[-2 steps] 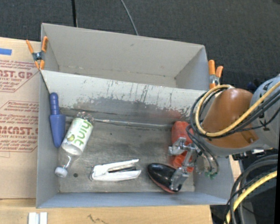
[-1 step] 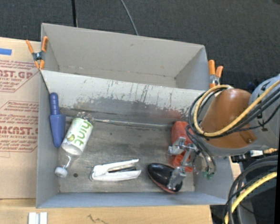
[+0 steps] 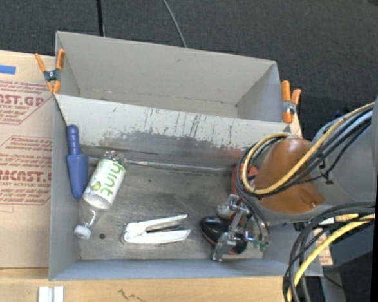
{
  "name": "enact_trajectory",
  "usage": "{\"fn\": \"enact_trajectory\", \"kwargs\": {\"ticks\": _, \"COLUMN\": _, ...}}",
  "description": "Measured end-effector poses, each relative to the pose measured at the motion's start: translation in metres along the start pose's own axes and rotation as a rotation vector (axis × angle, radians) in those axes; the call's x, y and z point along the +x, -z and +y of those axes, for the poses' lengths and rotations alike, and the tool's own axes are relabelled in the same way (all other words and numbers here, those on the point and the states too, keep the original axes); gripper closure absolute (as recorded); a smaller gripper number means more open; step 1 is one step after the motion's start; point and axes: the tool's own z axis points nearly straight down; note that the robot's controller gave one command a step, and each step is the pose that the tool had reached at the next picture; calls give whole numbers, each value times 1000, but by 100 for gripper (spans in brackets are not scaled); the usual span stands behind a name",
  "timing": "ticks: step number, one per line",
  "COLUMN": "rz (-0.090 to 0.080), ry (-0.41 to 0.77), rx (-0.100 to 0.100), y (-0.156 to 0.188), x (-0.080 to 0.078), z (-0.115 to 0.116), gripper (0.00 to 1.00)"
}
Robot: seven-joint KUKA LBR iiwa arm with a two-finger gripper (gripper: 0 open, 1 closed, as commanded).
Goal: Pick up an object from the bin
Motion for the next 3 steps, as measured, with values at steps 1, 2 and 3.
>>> {"fn": "enact_trajectory", "kwargs": {"ticks": 1, "rz": 9, "ry": -38, "rx": -1, "y": 1, "x": 0, "z": -5, "gripper": 100}}
{"fn": "enact_trajectory", "kwargs": {"ticks": 2, "rz": 9, "ry": -38, "rx": -1, "y": 1, "x": 0, "z": -5, "gripper": 100}}
{"fn": "enact_trajectory", "kwargs": {"ticks": 3, "rz": 14, "ry": -38, "rx": 0, "y": 6, "x": 1, "z": -5, "gripper": 100}}
